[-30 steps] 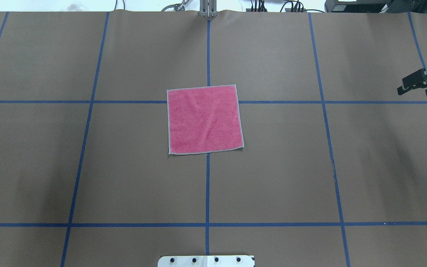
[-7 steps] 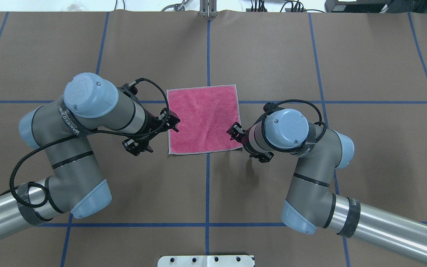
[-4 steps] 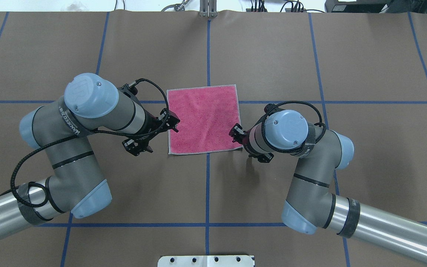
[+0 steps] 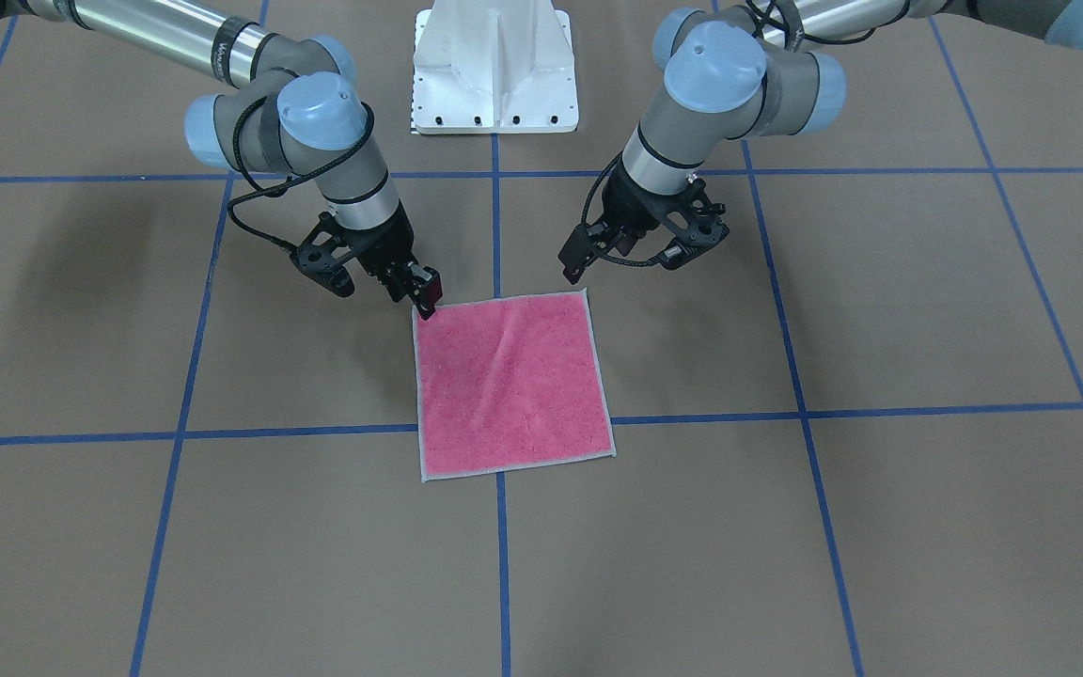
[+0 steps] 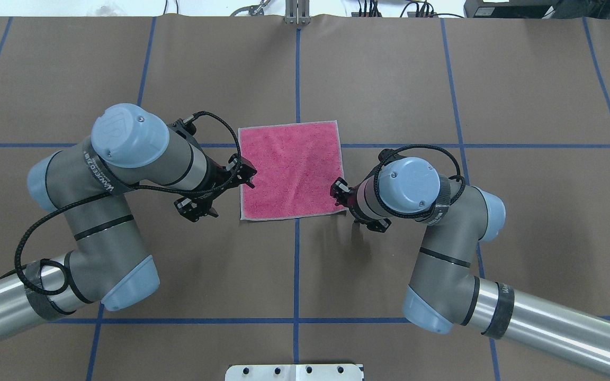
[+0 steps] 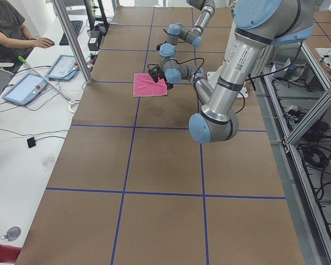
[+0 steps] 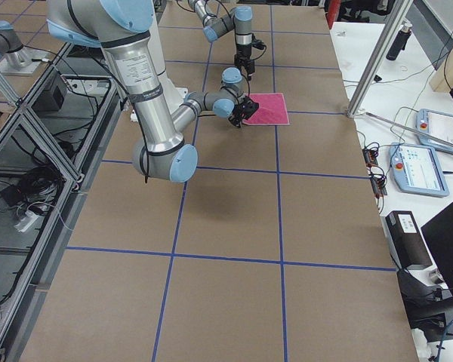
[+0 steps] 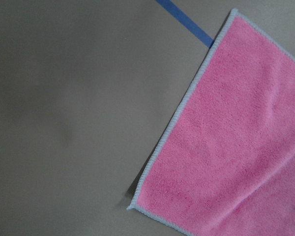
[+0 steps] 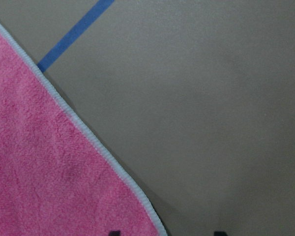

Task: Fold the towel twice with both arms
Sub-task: 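Lower both grippers onto the towel's near corners and close them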

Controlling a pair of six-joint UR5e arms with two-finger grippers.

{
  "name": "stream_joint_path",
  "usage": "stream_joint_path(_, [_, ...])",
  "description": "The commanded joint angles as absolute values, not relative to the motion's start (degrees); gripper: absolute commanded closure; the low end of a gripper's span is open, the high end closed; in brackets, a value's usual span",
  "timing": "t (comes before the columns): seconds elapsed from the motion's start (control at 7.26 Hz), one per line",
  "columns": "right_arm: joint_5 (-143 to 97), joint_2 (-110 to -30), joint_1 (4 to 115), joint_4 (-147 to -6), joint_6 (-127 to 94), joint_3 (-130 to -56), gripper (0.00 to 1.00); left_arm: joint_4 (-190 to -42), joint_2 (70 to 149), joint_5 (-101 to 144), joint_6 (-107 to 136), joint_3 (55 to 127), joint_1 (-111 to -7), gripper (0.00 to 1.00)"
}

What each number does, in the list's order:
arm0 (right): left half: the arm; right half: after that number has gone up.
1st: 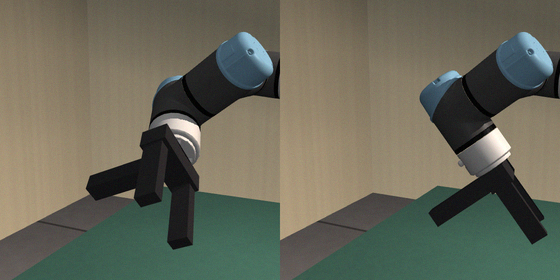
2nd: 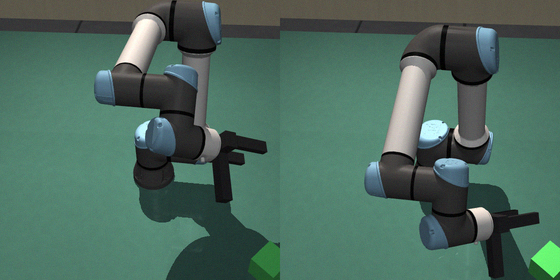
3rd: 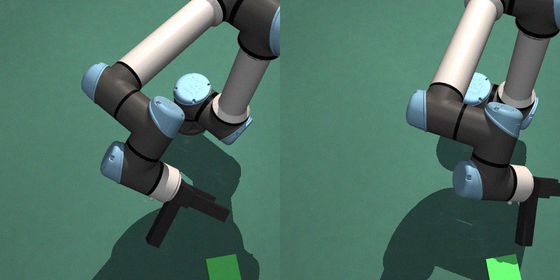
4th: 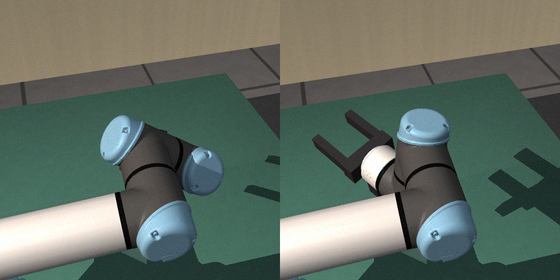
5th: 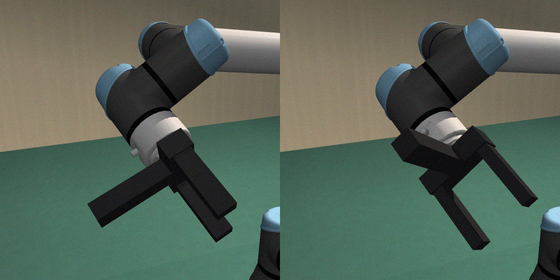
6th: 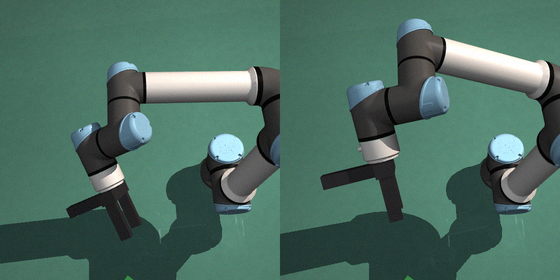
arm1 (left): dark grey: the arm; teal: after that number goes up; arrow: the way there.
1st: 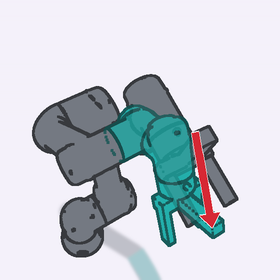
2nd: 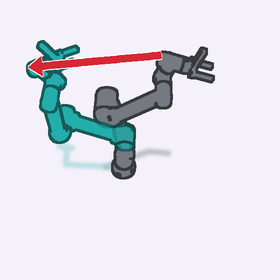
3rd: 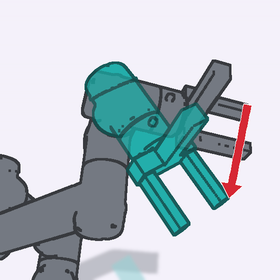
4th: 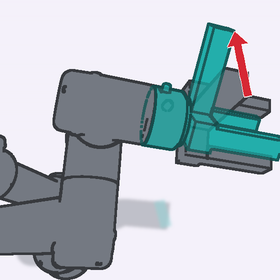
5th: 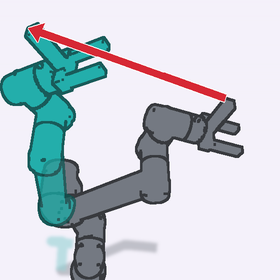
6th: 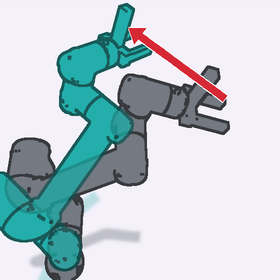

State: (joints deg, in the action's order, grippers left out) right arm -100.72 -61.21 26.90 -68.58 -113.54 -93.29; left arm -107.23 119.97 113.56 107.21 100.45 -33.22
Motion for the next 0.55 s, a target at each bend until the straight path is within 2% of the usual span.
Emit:
stream_joint_path(0.0, [-100.72,-61.08,26.89,-68.55,-113.64,-93.34,0.56,-107.23,119.88,113.55,107.23,100.46,-33.22,0.0])
stream_joint_path(0.28, [-100.72,-61.08,26.89,-68.55,-113.64,-93.34,0.68,-107.31,119.97,113.55,107.14,100.46,-33.22,0.0])
stream_joint_path(0.41, [-100.72,-61.17,26.98,-68.55,-113.64,-93.34,0.81,-107.23,119.97,113.55,107.14,100.55,-33.22,0.0])
